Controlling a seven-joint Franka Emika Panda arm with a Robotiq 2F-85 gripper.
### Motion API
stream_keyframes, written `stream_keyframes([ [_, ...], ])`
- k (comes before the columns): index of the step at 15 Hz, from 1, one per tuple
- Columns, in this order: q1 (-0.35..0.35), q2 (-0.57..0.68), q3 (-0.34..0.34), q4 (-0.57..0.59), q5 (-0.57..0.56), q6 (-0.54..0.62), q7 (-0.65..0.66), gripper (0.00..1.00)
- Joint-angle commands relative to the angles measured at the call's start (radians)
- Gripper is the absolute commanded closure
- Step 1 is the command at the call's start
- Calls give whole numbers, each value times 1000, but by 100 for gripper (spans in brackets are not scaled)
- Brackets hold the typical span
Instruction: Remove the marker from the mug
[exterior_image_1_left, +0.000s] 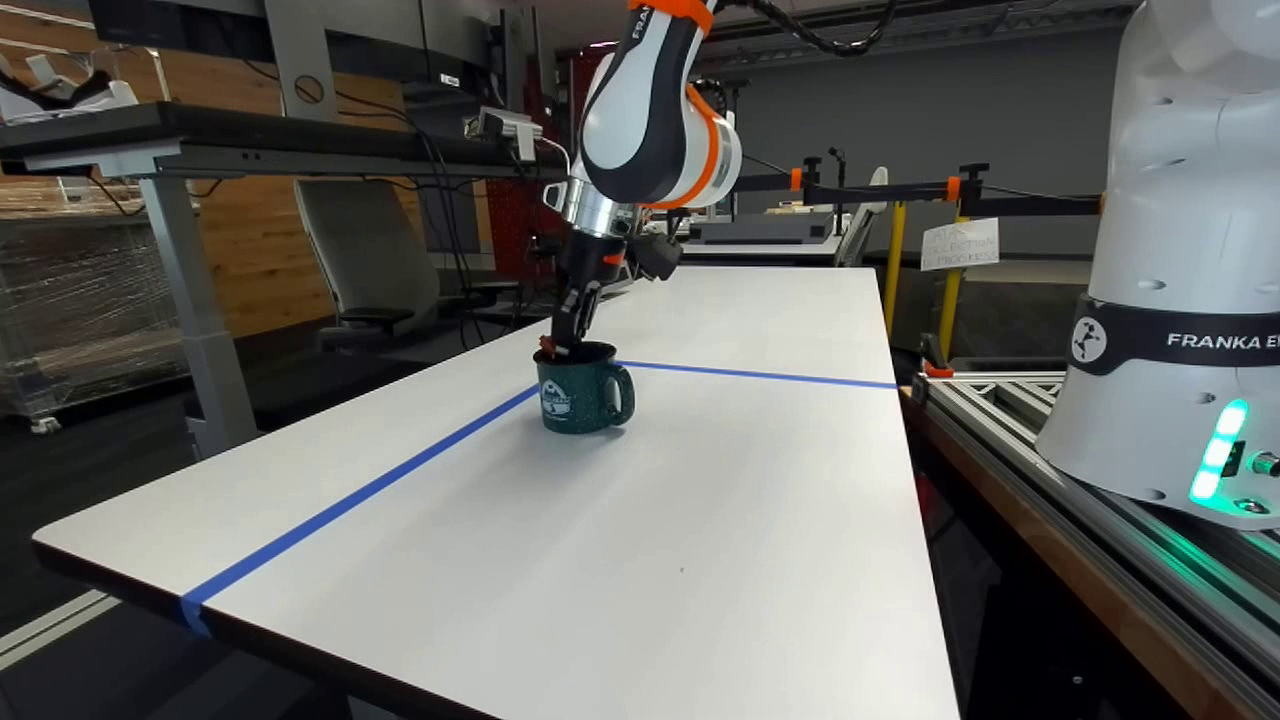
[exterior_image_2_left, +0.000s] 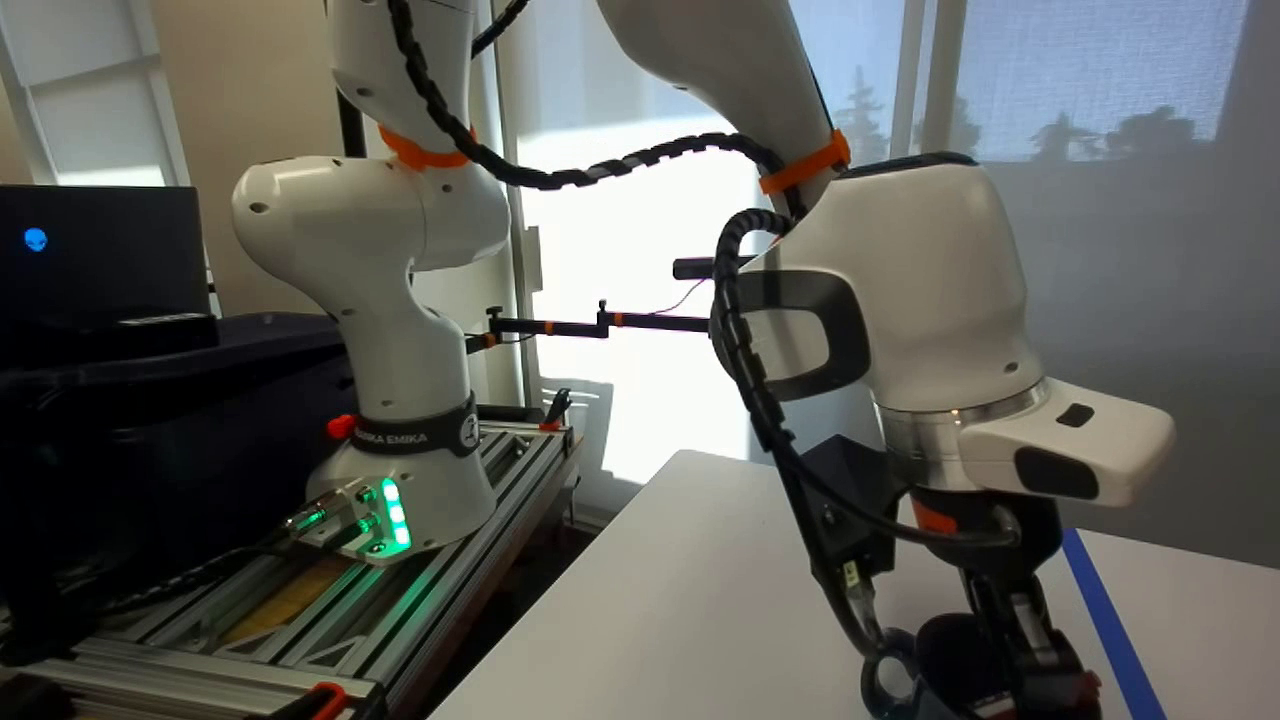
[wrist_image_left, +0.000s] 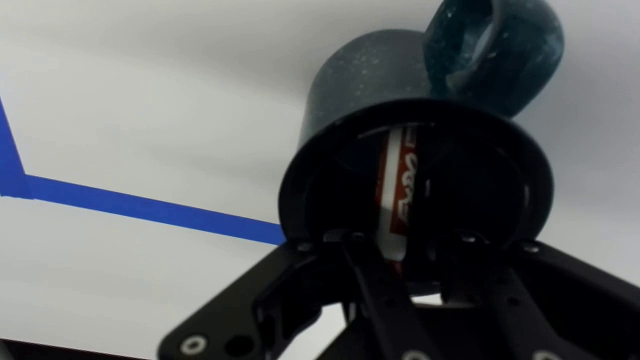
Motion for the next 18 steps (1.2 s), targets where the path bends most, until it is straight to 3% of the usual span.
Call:
stream_keyframes([
  [1, 0, 17, -7, 2, -13, 48, -16, 95],
  [8, 33, -110, -4, -78, 4, -34, 4, 95],
  [10, 96, -160, -72, -106, -13, -56, 53, 95],
  [14, 223, -254, -271, -139, -184, -125, 256, 95],
  [17, 231, -310, -336, -137, -295, -233, 372, 95],
  [18, 224, -328, -337, -138, -287, -276, 374, 95],
])
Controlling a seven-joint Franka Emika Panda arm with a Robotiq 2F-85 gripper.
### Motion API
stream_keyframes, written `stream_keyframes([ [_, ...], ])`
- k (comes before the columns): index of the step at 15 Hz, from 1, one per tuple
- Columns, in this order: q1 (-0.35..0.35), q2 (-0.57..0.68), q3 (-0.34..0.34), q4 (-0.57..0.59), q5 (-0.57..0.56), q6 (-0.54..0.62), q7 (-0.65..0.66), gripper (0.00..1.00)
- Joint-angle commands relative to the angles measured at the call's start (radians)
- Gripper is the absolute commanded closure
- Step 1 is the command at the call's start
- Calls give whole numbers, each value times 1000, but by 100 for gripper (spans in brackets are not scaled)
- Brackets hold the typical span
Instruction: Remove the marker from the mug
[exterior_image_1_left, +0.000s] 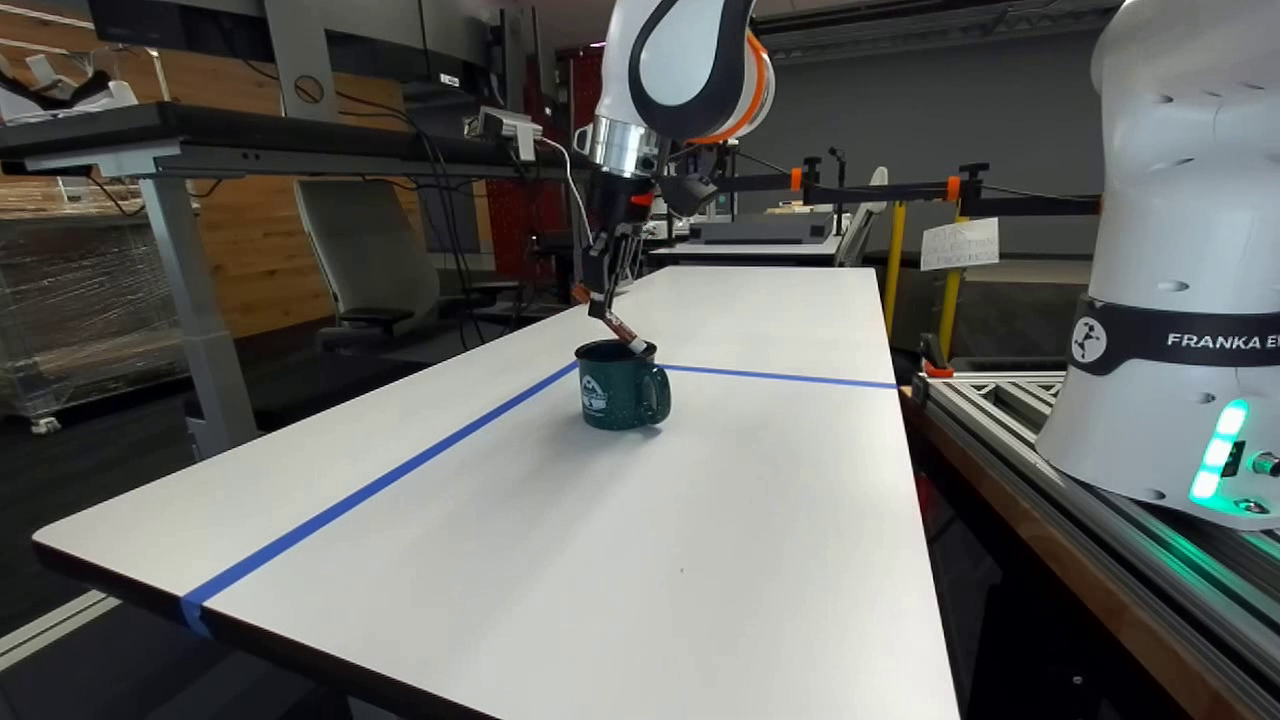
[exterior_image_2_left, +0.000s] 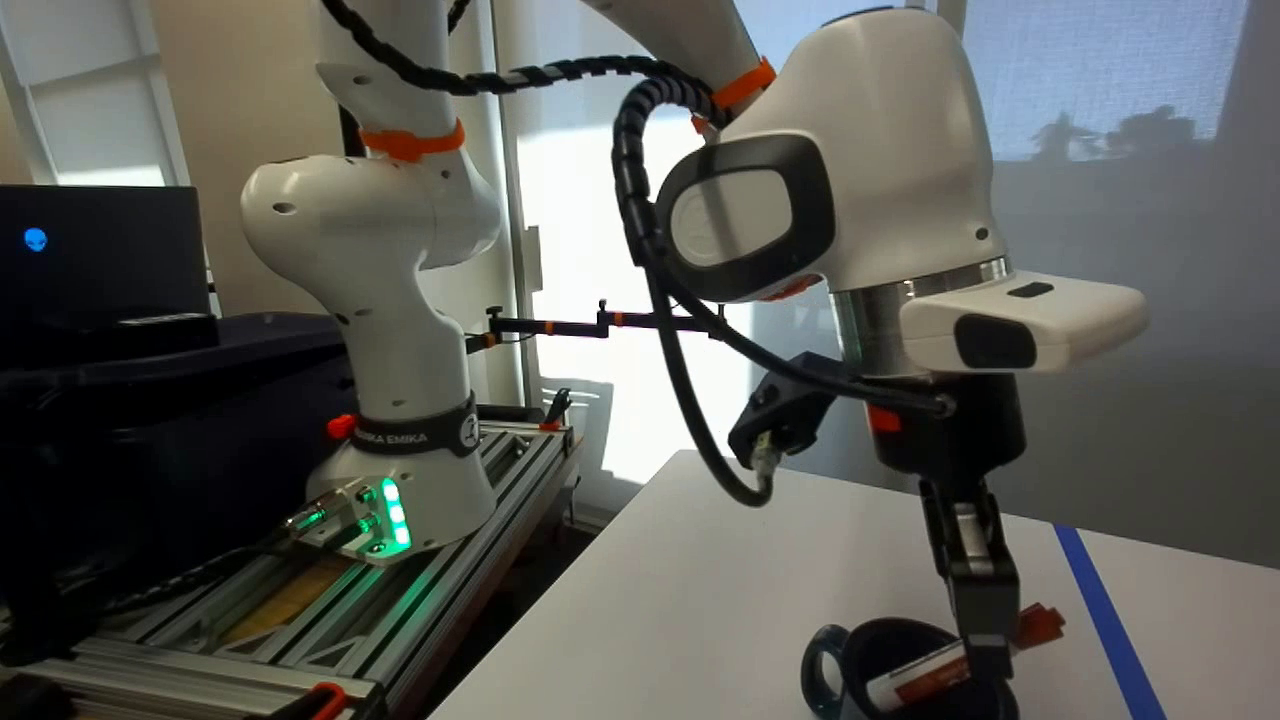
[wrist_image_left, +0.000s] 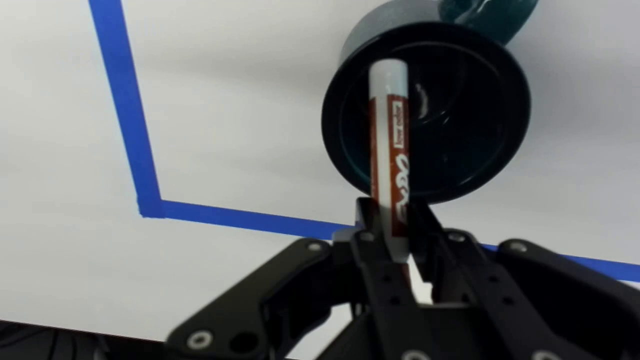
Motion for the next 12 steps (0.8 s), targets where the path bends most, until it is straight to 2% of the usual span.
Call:
stream_keyframes([
  [1, 5, -97, -39, -34, -42, -142, 83, 95],
  [6, -13, -106, -51, -24, 4, -274, 88, 95],
  [12, -38, -107, -86, -33, -43, -337, 167, 95],
])
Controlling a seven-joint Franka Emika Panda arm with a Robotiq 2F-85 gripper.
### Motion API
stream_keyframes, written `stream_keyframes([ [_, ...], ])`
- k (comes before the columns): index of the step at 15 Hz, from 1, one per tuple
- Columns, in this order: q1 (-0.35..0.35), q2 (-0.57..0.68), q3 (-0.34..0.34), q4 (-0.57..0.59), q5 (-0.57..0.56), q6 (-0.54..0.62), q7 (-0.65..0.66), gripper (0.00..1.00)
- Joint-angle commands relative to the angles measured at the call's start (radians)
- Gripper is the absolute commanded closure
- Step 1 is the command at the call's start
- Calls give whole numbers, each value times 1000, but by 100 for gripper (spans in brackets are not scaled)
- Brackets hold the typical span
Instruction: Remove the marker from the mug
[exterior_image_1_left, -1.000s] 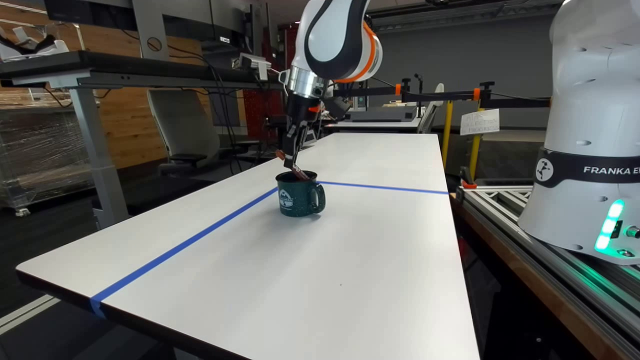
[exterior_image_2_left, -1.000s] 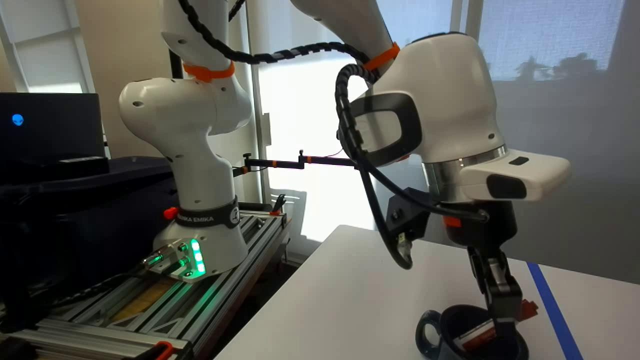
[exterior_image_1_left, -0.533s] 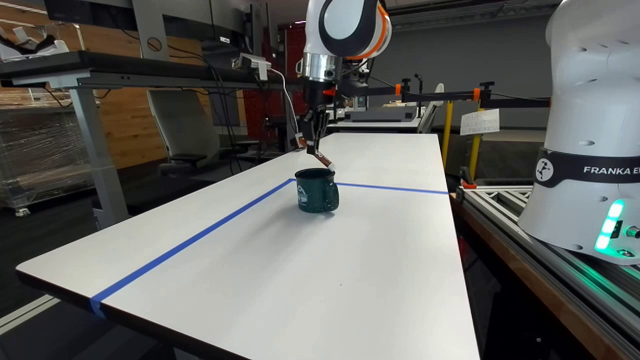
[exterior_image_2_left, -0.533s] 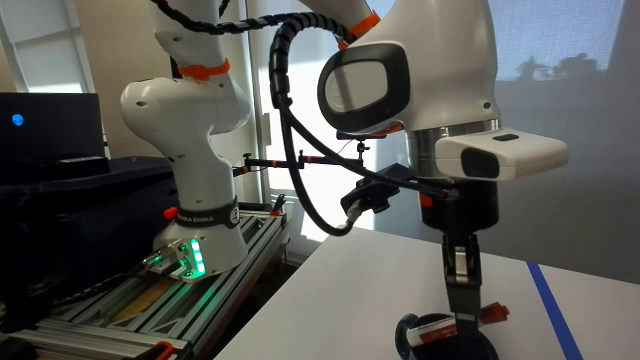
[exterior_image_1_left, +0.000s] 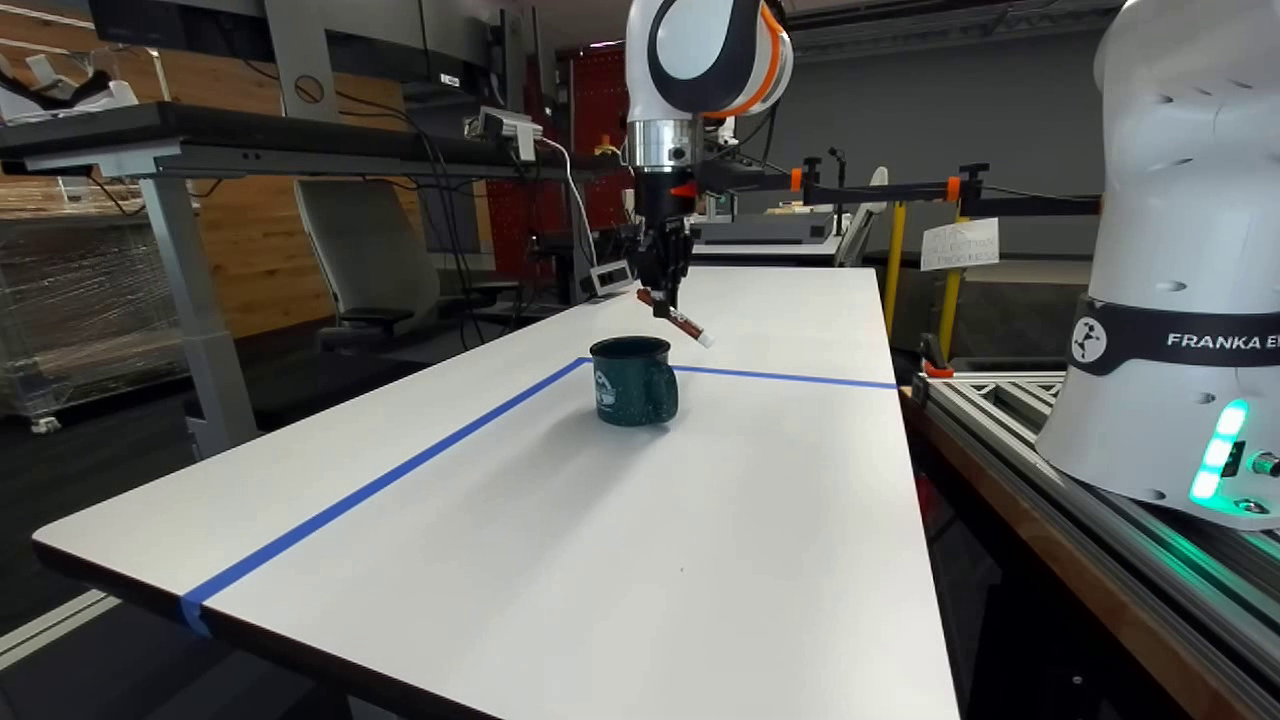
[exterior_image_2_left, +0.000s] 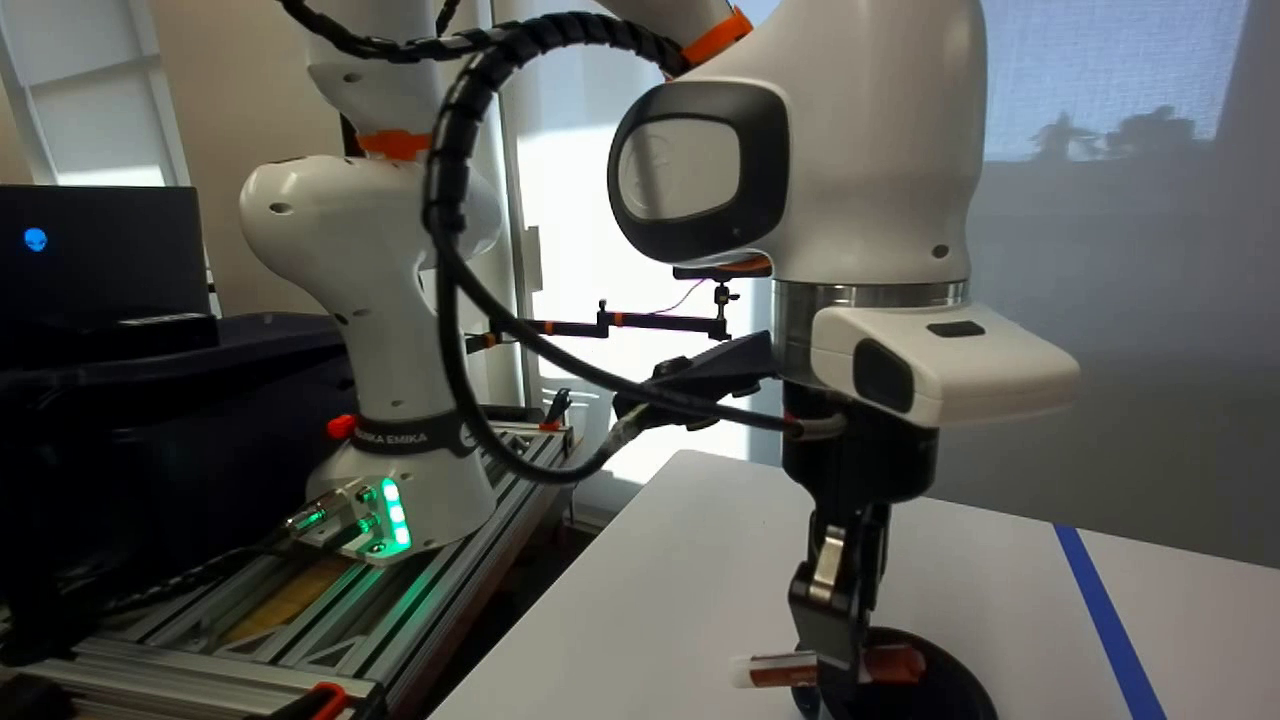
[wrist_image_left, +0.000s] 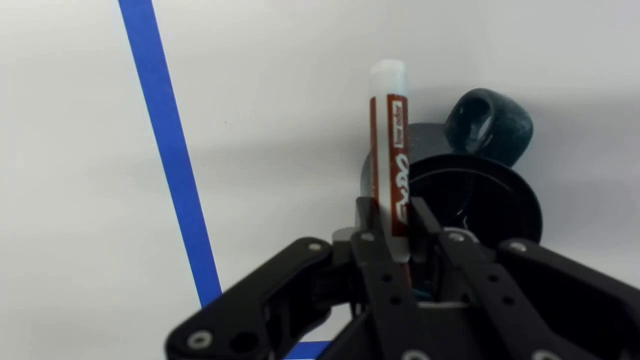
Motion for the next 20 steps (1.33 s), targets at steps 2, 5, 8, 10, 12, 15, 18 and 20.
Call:
stream_keyframes([
  [2, -23, -36, -30, -34, -51, -51, 88, 95],
  [5, -38, -12, -48, -57, -33, -28, 106, 95],
  [8, -43, 38, -51, -62, -9, 26, 100, 95],
  [10, -42, 77, -48, -57, 4, 62, 86, 95],
  [12, -37, 117, -49, -51, -6, 101, 104, 95],
  [15, -31, 177, -49, -42, -1, 162, 112, 95],
  [18, -18, 227, -55, -33, -7, 230, 129, 95],
  [20, -5, 258, -68, -29, -17, 283, 140, 95],
])
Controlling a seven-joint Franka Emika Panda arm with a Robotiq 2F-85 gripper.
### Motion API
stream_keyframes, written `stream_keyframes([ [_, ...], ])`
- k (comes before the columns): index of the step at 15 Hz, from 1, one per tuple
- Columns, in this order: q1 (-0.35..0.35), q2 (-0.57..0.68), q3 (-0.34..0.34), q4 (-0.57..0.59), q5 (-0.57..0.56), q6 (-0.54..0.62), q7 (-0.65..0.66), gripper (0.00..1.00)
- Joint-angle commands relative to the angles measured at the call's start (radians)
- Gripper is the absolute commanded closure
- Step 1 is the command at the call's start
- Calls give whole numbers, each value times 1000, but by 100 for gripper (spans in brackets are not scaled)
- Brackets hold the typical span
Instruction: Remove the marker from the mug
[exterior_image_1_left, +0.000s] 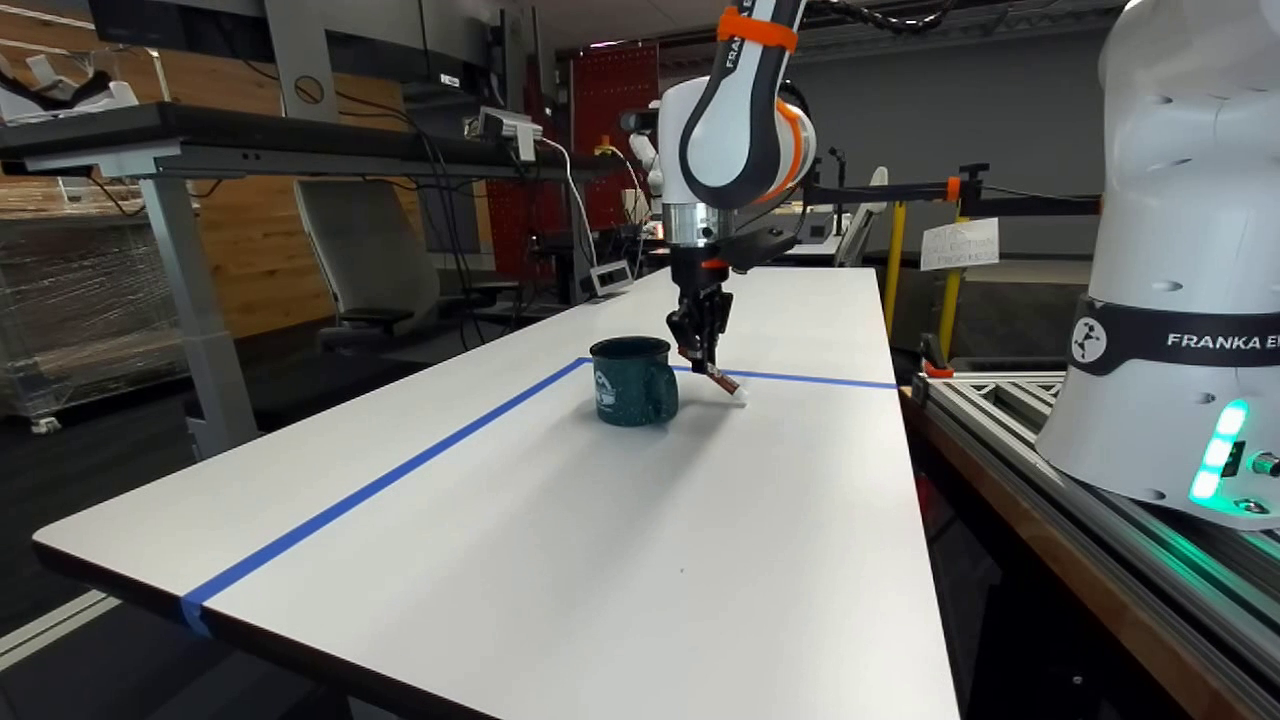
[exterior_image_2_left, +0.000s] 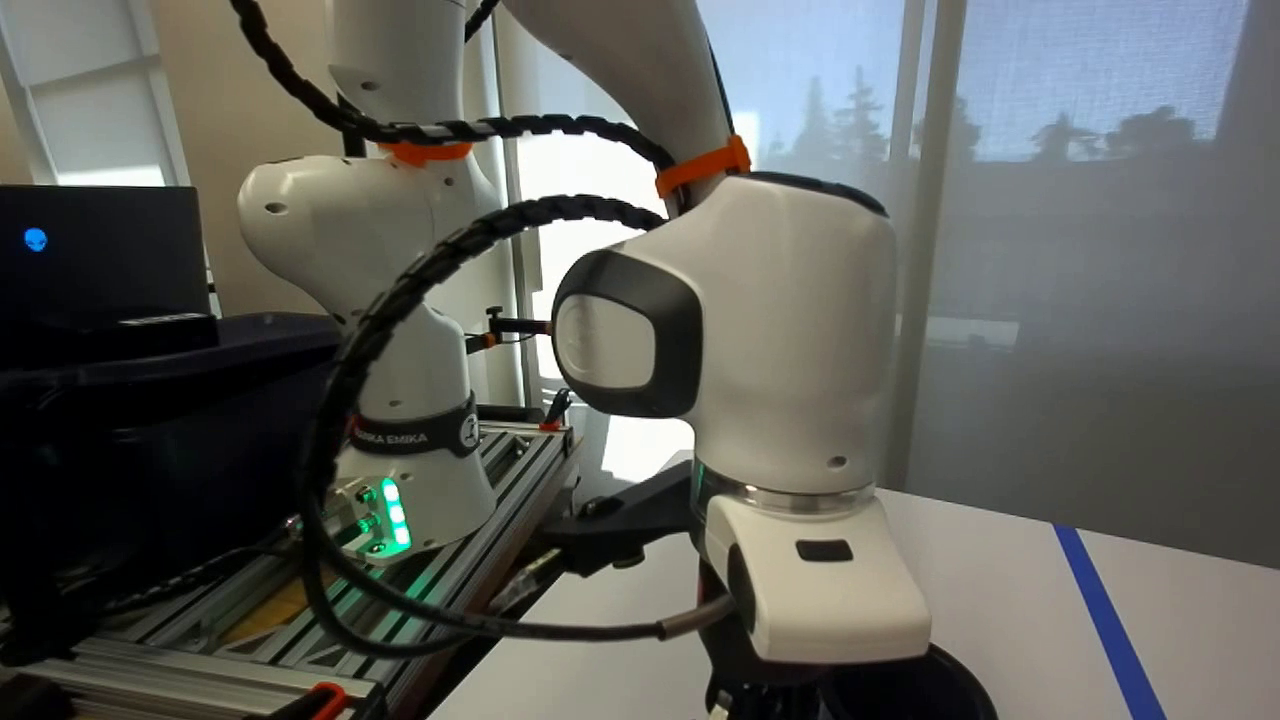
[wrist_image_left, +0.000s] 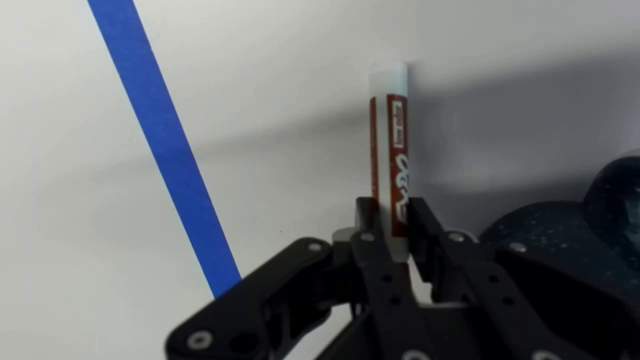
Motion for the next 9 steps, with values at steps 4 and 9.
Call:
stream_keyframes([
  [4, 52, 83, -37, 14, -1, 166, 29, 95],
  [9, 121, 95, -100, 6, 1, 251, 32, 39],
])
